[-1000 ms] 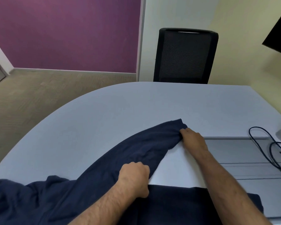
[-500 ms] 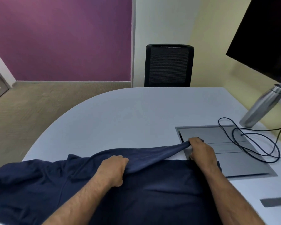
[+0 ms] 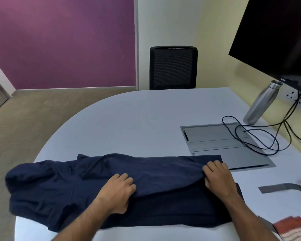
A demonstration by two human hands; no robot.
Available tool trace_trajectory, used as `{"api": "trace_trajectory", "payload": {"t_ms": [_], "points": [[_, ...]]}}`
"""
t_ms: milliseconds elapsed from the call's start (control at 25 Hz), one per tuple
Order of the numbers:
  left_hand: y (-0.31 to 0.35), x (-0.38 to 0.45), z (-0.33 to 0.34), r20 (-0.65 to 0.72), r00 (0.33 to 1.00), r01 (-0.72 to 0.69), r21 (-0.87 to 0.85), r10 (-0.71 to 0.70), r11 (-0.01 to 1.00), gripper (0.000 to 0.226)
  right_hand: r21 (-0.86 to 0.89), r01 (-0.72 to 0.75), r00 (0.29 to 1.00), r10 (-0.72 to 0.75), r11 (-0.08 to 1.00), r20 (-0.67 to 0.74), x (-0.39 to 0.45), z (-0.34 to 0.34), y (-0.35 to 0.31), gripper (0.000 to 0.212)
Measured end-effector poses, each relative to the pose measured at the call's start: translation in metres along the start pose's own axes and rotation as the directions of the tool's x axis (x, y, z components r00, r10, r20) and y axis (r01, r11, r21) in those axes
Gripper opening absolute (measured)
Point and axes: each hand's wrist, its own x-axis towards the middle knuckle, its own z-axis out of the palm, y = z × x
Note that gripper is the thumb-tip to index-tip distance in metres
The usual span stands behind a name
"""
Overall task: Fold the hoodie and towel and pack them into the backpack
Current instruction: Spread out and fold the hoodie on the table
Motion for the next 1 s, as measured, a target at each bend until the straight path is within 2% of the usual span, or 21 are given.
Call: {"api": "trace_trajectory", "payload": {"t_ms": [40, 120, 200, 280, 320, 400, 440, 480, 560, 640, 720, 800, 1000], "points": [[0.003, -0.003, 0.009, -0.051, 0.998, -0.038, 0.035, 0.040, 0.999, 0.017, -0.005, 0.022, 1.000, -0.021, 1.000, 0.015, -0.006, -0.001, 0.000, 0.030], [0.012, -0.006, 0.022, -0.051, 0.995, -0.091, -0.013, 0.090, 0.996, 0.020, -0.001, 0.076, 0.994, -0.076, 0.997, 0.075, -0.017, -0.001, -0.002, 0.031], [0.021, -0.008, 0.026, 0.060, 0.993, -0.094, -0.099, 0.101, 0.991, 0.037, 0.010, 0.144, 0.973, -0.144, 0.990, 0.182, -0.028, 0.001, -0.006, 0.026], [0.021, -0.007, 0.028, 0.097, 0.993, -0.042, -0.217, 0.064, 0.975, 0.052, 0.047, 0.148, 0.957, -0.155, 0.988, 0.246, -0.037, 0.003, -0.009, 0.020], [0.018, -0.005, 0.028, 0.038, 0.998, -0.039, -0.257, 0.050, 0.966, 0.050, 0.069, 0.108, 0.961, -0.122, 0.992, 0.250, -0.040, 0.005, -0.010, 0.025], [0.006, 0.007, 0.037, -0.152, 0.988, -0.057, -0.185, 0.029, 0.981, 0.041, 0.112, -0.023, 0.974, -0.004, 0.993, 0.227, -0.035, 0.006, -0.015, 0.038], [-0.002, 0.012, 0.039, -0.187, 0.982, 0.006, -0.175, -0.039, 0.985, 0.042, 0.130, -0.077, 0.974, 0.047, 0.989, 0.221, -0.033, 0.010, -0.017, 0.039], [-0.012, 0.018, 0.039, -0.155, 0.980, 0.091, -0.196, -0.123, 0.976, 0.051, 0.147, -0.122, 0.965, 0.082, 0.982, 0.250, -0.030, 0.015, -0.020, 0.043], [-0.032, 0.024, 0.045, 0.041, 0.941, 0.335, -0.264, -0.337, 0.904, 0.085, 0.147, -0.179, 0.898, 0.100, 0.973, 0.429, -0.027, 0.027, -0.025, 0.067], [-0.047, 0.018, 0.058, 0.287, 0.826, 0.559, -0.300, -0.486, 0.773, 0.113, 0.098, -0.211, 0.833, 0.127, 0.973, 0.538, -0.036, 0.041, -0.026, 0.085], [-0.058, 0.004, 0.071, 0.449, 0.703, 0.705, -0.331, -0.552, 0.628, 0.131, 0.065, -0.247, 0.786, 0.161, 0.967, 0.596, -0.042, 0.045, -0.025, 0.091], [-0.065, -0.008, 0.081, 0.516, 0.640, 0.765, -0.351, -0.570, 0.541, 0.143, 0.065, -0.267, 0.762, 0.169, 0.962, 0.626, -0.039, 0.042, -0.025, 0.093], [-0.066, -0.013, 0.090, 0.514, 0.645, 0.763, -0.397, -0.566, 0.510, 0.149, 0.070, -0.278, 0.731, 0.164, 0.958, 0.663, -0.034, 0.044, -0.024, 0.100]]}}
